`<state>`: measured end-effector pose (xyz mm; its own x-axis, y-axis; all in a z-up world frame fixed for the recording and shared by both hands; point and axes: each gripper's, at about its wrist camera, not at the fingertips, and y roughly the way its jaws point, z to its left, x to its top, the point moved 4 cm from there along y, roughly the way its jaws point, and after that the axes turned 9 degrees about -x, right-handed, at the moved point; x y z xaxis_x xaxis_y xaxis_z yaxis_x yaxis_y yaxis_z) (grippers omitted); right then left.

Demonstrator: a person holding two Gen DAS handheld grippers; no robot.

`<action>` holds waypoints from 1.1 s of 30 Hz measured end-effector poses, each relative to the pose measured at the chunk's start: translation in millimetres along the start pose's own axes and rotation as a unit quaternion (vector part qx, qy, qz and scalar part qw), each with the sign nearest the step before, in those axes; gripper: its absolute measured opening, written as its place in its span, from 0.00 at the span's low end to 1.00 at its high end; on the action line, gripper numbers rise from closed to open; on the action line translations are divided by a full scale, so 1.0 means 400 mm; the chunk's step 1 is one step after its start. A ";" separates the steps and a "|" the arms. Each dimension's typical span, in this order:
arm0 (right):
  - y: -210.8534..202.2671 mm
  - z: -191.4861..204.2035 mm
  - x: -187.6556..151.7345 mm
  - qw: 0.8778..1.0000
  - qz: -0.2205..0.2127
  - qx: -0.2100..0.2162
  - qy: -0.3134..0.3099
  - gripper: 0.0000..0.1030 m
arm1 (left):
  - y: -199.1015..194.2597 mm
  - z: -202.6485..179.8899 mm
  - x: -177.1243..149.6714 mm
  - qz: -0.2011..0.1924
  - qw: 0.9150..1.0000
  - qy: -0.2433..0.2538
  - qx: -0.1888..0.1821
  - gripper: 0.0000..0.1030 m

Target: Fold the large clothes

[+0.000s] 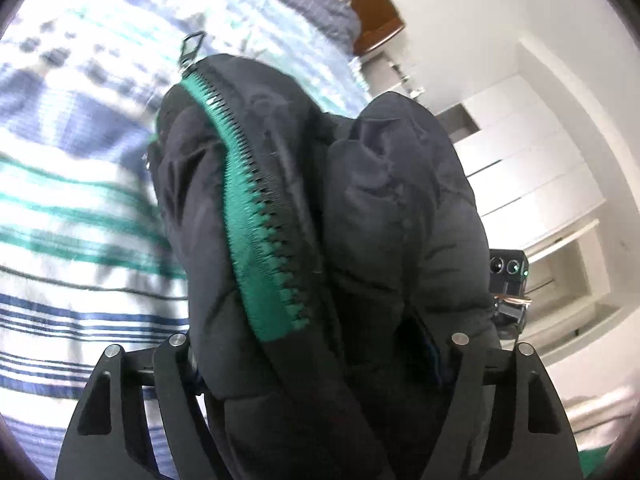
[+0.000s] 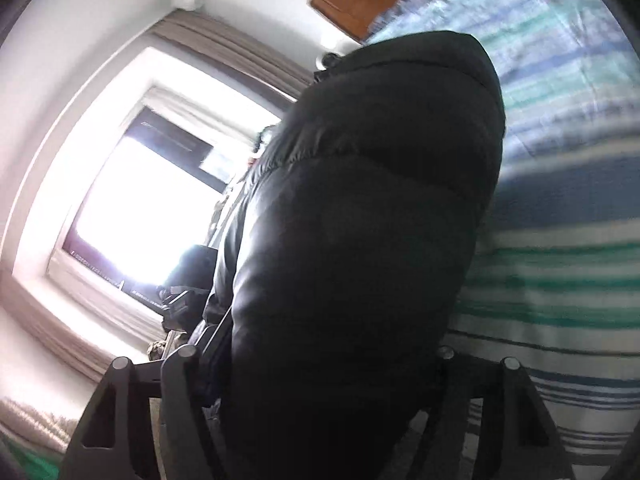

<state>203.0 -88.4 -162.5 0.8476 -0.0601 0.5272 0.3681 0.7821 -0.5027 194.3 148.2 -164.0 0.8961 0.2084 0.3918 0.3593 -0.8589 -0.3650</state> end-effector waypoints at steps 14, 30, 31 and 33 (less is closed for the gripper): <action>0.079 -0.085 0.451 0.997 -0.036 0.028 -0.062 0.67 | 0.066 -0.093 0.410 -0.029 0.998 0.057 0.025 0.75; 0.191 -0.446 0.530 0.996 0.021 -0.031 0.085 0.88 | 0.226 0.106 0.401 0.004 0.996 -0.011 0.088 0.98; 0.153 -0.433 0.535 0.996 0.006 -0.062 0.070 0.88 | 0.185 0.071 0.386 -0.001 0.994 0.011 0.106 0.98; 0.087 -0.388 0.538 0.990 -0.020 -0.136 0.022 0.88 | 0.116 0.007 0.369 -0.016 0.985 0.062 0.159 0.99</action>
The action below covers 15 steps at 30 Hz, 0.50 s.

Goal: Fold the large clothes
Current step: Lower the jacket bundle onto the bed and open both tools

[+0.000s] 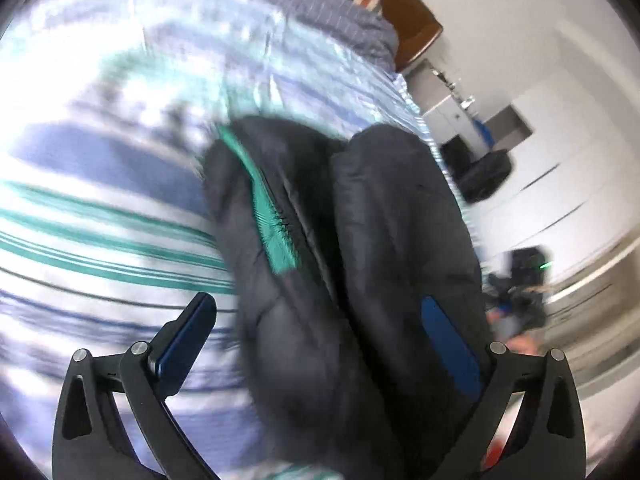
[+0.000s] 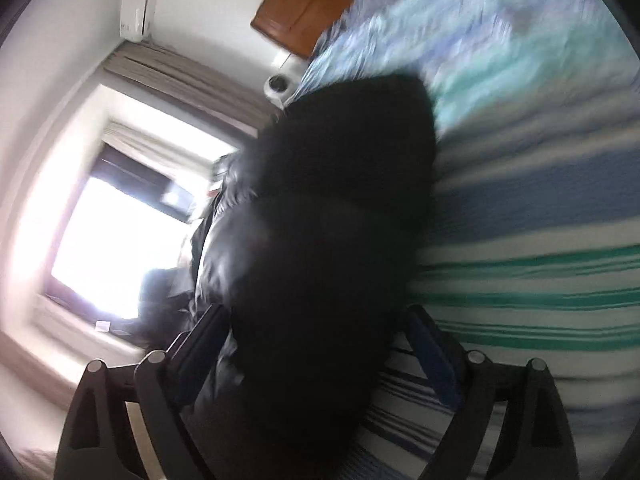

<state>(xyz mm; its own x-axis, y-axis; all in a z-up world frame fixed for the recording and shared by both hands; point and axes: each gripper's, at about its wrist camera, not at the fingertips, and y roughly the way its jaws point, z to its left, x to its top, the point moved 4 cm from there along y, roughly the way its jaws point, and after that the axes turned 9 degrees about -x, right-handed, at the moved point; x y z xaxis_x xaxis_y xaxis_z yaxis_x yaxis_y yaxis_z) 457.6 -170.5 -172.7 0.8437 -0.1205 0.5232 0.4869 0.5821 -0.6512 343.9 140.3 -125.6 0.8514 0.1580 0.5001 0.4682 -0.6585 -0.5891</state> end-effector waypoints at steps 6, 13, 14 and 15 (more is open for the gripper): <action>-0.226 0.208 -0.065 0.944 -0.091 -0.263 -0.178 0.88 | -0.192 -0.188 -0.089 -0.095 0.975 0.106 0.168 0.99; -0.398 0.329 -0.215 0.903 -0.151 -0.353 -0.191 0.88 | -0.232 -0.363 -0.243 -0.147 0.936 0.141 0.285 1.00; -0.412 0.325 -0.212 0.901 -0.152 -0.357 -0.195 0.88 | -0.233 -0.384 -0.270 -0.145 0.936 0.140 0.289 1.00; -0.432 0.321 -0.222 0.898 -0.152 -0.361 -0.198 0.88 | -0.231 -0.406 -0.294 -0.143 0.936 0.137 0.291 1.00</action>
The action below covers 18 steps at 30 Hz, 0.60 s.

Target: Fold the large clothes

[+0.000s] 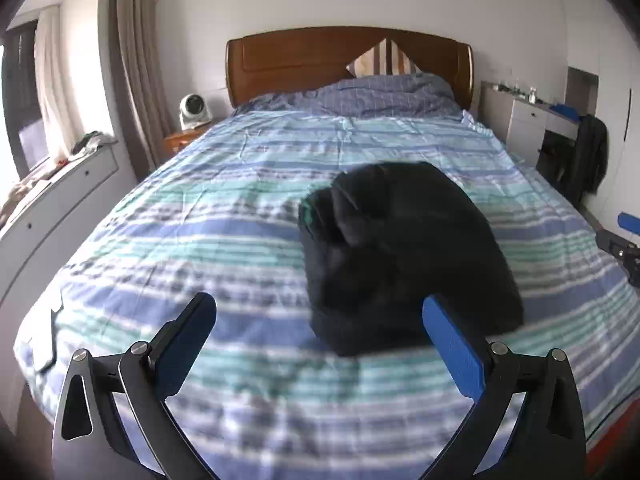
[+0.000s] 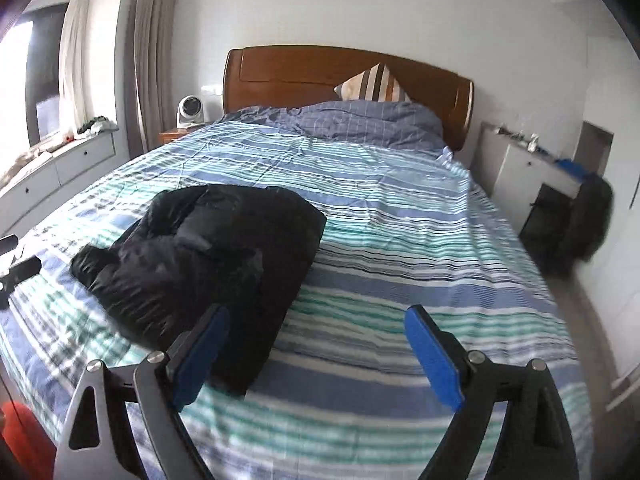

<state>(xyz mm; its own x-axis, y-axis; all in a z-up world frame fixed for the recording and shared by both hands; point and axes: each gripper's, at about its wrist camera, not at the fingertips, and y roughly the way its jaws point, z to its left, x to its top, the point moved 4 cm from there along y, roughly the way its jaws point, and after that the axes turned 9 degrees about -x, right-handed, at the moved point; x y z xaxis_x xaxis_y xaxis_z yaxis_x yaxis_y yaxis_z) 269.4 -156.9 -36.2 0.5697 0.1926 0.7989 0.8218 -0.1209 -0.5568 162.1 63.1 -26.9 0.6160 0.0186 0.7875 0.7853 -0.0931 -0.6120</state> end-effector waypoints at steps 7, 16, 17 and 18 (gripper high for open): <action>-0.148 0.027 -0.065 1.000 -0.003 -0.016 -0.026 0.88 | -0.070 -0.089 -0.047 -0.004 1.000 -0.014 0.016 1.00; -0.279 0.019 -0.104 0.999 -0.041 0.000 0.002 0.88 | -0.142 -0.120 -0.087 -0.001 0.999 -0.041 0.011 1.00; -0.296 0.015 -0.108 0.999 -0.046 0.005 0.007 0.88 | -0.156 -0.130 -0.092 -0.009 0.999 -0.035 0.017 1.00; -0.308 0.013 -0.113 0.999 -0.048 0.012 0.011 0.88 | -0.169 -0.137 -0.096 -0.014 0.999 -0.030 0.023 1.00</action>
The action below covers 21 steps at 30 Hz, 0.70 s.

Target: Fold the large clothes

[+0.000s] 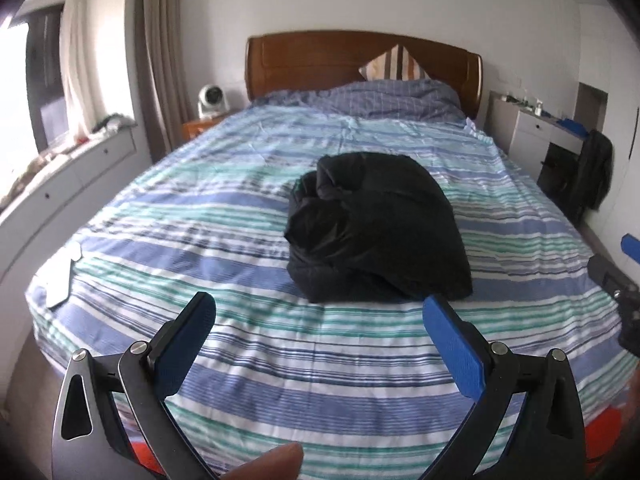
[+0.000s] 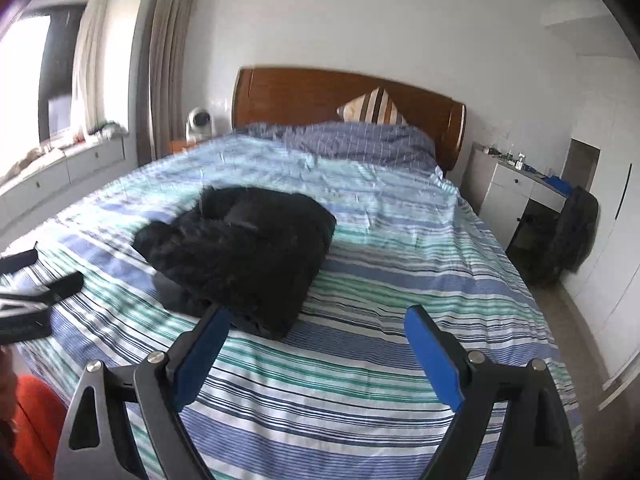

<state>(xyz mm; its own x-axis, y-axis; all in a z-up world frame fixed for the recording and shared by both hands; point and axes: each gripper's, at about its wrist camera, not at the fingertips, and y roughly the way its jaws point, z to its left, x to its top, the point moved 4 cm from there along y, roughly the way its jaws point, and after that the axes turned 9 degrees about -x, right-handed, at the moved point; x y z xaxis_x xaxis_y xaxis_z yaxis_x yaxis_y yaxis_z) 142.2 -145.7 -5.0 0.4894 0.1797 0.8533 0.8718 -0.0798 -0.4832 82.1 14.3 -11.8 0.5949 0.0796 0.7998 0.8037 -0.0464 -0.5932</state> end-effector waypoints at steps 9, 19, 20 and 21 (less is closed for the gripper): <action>-0.009 0.006 -0.052 0.997 0.061 0.035 0.031 0.88 | -0.051 -0.028 -0.036 0.005 1.000 0.005 -0.005 1.00; -0.095 0.063 -0.036 0.998 0.034 0.056 0.003 0.88 | -0.073 -0.033 -0.039 0.016 1.000 0.008 0.020 1.00; -0.100 0.066 -0.034 0.998 0.031 0.057 0.001 0.88 | -0.075 -0.035 -0.038 0.018 1.000 0.008 0.017 1.00; -0.102 0.068 -0.034 0.998 0.031 0.058 0.001 0.88 | -0.077 -0.038 -0.038 0.020 1.000 0.009 0.017 1.00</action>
<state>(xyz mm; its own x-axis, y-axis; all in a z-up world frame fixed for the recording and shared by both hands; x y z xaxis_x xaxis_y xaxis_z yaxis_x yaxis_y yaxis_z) 99.5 -118.3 -2.0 0.5431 0.1766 0.8209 0.8314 0.0239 -0.5552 48.4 -0.7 -4.3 0.6264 0.0613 0.7771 0.7791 -0.0146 -0.6268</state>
